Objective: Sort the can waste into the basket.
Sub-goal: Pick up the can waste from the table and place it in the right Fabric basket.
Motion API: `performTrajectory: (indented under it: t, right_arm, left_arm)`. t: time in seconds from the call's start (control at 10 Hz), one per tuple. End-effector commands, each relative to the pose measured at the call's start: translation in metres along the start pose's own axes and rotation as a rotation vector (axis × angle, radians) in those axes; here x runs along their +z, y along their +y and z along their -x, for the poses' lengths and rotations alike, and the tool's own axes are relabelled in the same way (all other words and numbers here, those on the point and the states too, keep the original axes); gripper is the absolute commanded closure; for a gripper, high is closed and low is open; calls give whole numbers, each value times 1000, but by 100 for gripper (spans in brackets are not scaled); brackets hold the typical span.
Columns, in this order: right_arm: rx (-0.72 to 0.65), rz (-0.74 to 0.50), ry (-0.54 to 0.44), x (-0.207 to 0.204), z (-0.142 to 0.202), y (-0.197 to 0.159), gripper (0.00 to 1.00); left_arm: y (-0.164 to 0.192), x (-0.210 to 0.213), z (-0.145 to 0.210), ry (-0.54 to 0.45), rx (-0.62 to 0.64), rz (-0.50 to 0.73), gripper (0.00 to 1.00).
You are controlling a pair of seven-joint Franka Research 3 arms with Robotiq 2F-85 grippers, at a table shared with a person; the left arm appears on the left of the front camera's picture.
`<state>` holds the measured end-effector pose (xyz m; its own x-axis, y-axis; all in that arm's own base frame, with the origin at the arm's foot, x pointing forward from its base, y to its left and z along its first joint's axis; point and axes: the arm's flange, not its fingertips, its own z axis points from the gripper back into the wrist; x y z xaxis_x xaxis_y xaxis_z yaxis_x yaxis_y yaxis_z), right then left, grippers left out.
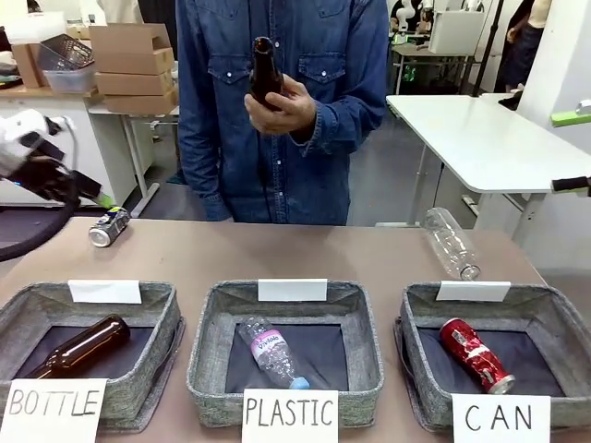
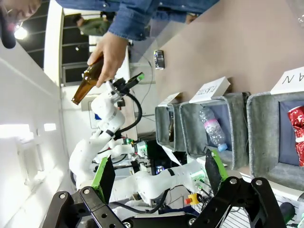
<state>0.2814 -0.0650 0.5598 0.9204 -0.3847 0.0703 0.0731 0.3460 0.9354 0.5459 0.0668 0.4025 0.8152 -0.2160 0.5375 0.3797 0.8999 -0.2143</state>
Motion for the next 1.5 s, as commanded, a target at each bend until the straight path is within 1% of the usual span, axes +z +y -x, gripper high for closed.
performTrajectory:
  t: [0.0,0.1,0.2,0.3,0.4,0.5,0.6,0.7,0.8,1.0,1.2,1.3,1.4]
  right_arm:
    - [28,4,7,1,-2,1,0]
    - [28,4,7,1,-2,1,0]
    - [28,4,7,1,-2,1,0]
    - [28,4,7,1,-2,1,0]
    - [28,4,7,1,-2,1,0]
    - [28,4,7,1,-2,1,0]
    - [28,4,7,1,-2,1,0]
    - [28,4,7,1,-2,1,0]
    - [28,4,7,1,-2,1,0]
    - [28,4,7,1,-2,1,0]
    - [28,4,7,1,-2,1,0]
    - [28,4,7,1,-2,1,0]
    - [28,4,7,1,-2,1,0]
  left_arm:
    - [24,-24,-23,53,23,-81,0]
    - [39,-43,-26,84,9,-85,0]
    - [49,-48,-24,122,25,-27,0]
    - [56,-7,-22,34,30,82,0]
    - [71,47,-17,-62,67,152,0]
    - [91,94,-2,-88,124,247,0]
    - [108,126,15,-80,170,399,0]
    - [125,156,36,-134,220,565,0]
    - [139,185,59,-211,230,684,0]
    - [172,232,112,-403,265,799,0]
    - [199,258,158,-592,331,891,0]
    - [209,263,174,-655,354,922,0]
    - [206,258,176,-620,356,905,0]
